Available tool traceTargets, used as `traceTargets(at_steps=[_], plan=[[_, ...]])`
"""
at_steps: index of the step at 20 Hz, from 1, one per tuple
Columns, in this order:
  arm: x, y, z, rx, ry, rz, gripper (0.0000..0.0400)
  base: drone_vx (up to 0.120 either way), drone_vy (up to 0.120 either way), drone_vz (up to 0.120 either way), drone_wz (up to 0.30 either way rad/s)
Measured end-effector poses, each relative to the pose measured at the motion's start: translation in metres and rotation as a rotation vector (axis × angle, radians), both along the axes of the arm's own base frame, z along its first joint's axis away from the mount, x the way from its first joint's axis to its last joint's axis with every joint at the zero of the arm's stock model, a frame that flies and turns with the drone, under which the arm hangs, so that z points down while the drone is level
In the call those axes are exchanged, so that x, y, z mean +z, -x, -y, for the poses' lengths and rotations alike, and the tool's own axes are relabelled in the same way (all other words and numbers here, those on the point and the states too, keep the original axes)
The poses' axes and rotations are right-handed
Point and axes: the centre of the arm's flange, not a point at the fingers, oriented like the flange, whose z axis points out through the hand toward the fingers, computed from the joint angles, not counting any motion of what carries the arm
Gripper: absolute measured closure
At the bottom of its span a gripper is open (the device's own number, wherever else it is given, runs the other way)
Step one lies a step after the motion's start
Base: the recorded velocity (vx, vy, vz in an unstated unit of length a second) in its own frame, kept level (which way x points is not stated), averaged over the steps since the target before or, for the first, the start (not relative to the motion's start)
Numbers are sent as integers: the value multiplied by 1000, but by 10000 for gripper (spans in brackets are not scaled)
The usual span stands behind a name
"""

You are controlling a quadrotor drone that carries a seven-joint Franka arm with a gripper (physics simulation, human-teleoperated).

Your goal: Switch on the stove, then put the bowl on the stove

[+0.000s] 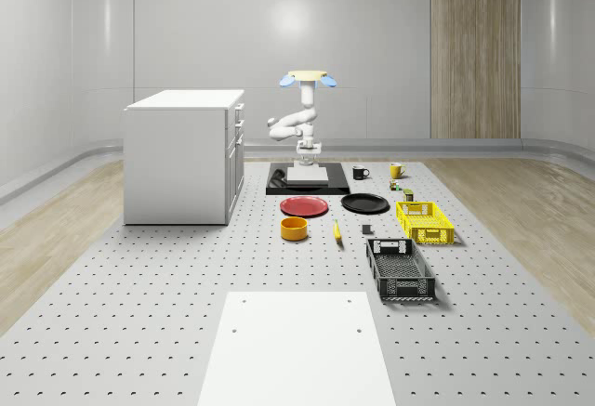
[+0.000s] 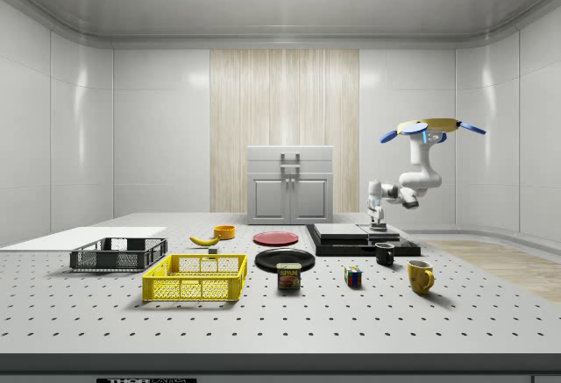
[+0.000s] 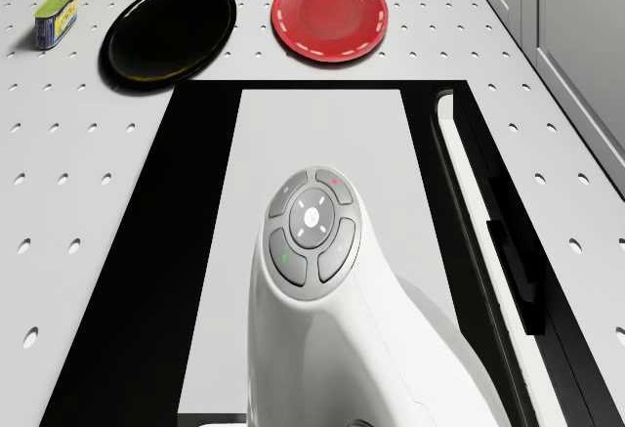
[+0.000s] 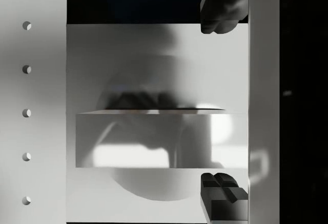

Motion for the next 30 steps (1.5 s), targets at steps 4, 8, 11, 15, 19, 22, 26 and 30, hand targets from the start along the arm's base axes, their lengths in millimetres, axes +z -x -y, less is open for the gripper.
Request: traceTargets(at_steps=[4, 8, 11, 15, 19, 22, 26, 30], plan=[[8, 0, -2, 0, 0, 0, 0, 0, 0, 0, 0], [15, 0, -3, 0, 0, 0, 0, 0, 0, 0, 0], [18, 0, -2, 0, 0, 0, 0, 0, 0, 0, 0], [20, 0, -1, 0, 0, 0, 0, 0, 0, 0, 0], [20, 0, 2, 0, 0, 0, 0, 0, 0, 0, 0], [20, 0, 3, 0, 0, 0, 0, 0, 0, 0, 0], [24, -5, 5, -45, -1, -16, 0, 0, 0, 0, 0], [22, -2, 17, -22, -1, -8, 0, 0, 0, 0, 0]])
